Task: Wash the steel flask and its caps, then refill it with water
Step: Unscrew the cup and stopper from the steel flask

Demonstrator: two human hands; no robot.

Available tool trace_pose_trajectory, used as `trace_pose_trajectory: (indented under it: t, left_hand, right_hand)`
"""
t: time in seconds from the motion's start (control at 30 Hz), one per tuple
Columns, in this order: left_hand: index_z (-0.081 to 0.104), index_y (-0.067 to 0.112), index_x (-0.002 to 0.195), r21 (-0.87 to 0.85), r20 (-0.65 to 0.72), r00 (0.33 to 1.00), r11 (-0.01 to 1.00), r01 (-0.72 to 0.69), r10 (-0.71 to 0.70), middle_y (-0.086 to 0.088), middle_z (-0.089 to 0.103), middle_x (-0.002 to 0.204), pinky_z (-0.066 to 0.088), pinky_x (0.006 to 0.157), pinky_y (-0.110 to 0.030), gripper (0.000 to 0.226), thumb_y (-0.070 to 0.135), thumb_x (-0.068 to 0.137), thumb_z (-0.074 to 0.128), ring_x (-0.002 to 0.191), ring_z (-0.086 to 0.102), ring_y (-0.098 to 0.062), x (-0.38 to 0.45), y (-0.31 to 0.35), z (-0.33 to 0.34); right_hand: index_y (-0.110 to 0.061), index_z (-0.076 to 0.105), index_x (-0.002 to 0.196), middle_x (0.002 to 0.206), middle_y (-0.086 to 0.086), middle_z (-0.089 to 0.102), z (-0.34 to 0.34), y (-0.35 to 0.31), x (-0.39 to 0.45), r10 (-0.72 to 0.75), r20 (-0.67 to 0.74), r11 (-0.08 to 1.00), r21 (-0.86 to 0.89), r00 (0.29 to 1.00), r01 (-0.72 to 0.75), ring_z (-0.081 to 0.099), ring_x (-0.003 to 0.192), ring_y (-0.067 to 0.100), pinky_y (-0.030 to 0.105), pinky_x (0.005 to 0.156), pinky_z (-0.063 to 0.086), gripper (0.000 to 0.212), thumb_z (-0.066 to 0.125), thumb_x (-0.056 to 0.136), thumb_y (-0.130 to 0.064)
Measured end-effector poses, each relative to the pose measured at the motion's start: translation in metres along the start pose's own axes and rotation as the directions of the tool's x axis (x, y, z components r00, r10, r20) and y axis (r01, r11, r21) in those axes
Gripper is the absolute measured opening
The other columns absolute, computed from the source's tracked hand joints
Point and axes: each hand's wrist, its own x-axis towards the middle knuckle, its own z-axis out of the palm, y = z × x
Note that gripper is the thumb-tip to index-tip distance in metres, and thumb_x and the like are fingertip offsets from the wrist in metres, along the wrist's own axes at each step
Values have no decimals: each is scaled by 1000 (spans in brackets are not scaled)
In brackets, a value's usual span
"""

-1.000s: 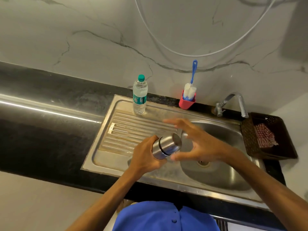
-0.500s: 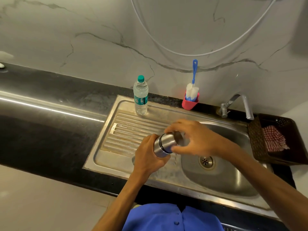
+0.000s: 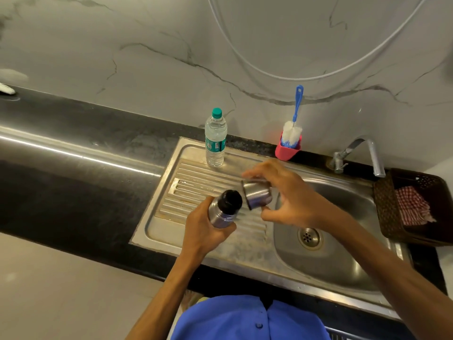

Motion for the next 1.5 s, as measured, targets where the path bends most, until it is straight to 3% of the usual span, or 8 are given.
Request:
trace_pose_trajectory:
  t: [0.33,0.63,0.8,0.9,1.1,1.3,1.4,1.5]
  left_hand:
    - [64,25,115,-157,-217,940,960,231,-262,13,73,102,56,83,-19,57,21,68,96,91,72,1,-1,-52,-93]
    - [60,27,115,-102,-209,942,964,244,-261,18,70,103,52,78,-4,57,15,72,95,92,70,8,-1,-89,-166]
    - [58,39,107,-102,-141,962,970,221,-234,13,72,99,54,77,-9,58,15,70,96,92,72,1,-1,-99,-178]
    - [60,34,107,-92,-84,977,978,189,-197,11,73,96,61,78,-22,53,24,69,96,89,73,-9,3,-99,-175]
    - [64,31,113,-191,-7,993,975,110,-114,11,75,94,63,76,-37,45,39,77,90,86,74,-6,19,-45,-136]
    - [35,65,122,-190,92,995,981,-21,39,18,67,90,61,72,-25,59,45,90,81,79,69,-3,37,36,-95]
    - [32,44,147,-159,56,995,985,-68,78,22,66,104,52,78,-8,86,50,81,87,84,65,4,39,43,-78]
    - [51,44,128,-238,49,994,968,-83,97,23,68,103,50,79,-7,71,40,71,94,92,67,4,37,44,-69]
  right_hand:
    - [-27,62,117,113,-10,67,162,52,28,439,-69,891,162,896,-424,65,102,8,33,90,56,63,82,59,-40]
    - [-30,48,109,109,-6,56,285,56,52,453,77,886,73,888,-458,59,98,15,26,80,49,48,78,72,-26]
    - [-27,19,157,159,3,24,282,39,54,535,64,842,-111,842,-527,30,144,24,40,114,37,110,75,68,-60]
    - [-25,27,155,156,0,33,234,-8,71,569,-124,822,79,813,-563,43,137,20,40,110,43,89,64,84,-64]
    - [-33,28,150,142,-2,50,144,-145,107,327,-374,901,-153,868,-406,59,115,16,41,82,56,81,41,86,-81]
    - [-18,65,100,85,5,67,119,-150,131,208,-588,429,-664,782,-613,65,58,22,26,53,33,58,56,87,-74]
    - [-16,62,83,71,5,63,95,-131,120,92,-575,547,-653,813,-524,60,50,26,27,48,39,33,65,88,-49]
    - [-16,56,74,67,3,60,71,-110,99,-64,-501,746,-599,863,-292,49,49,23,33,44,41,22,61,86,-34]
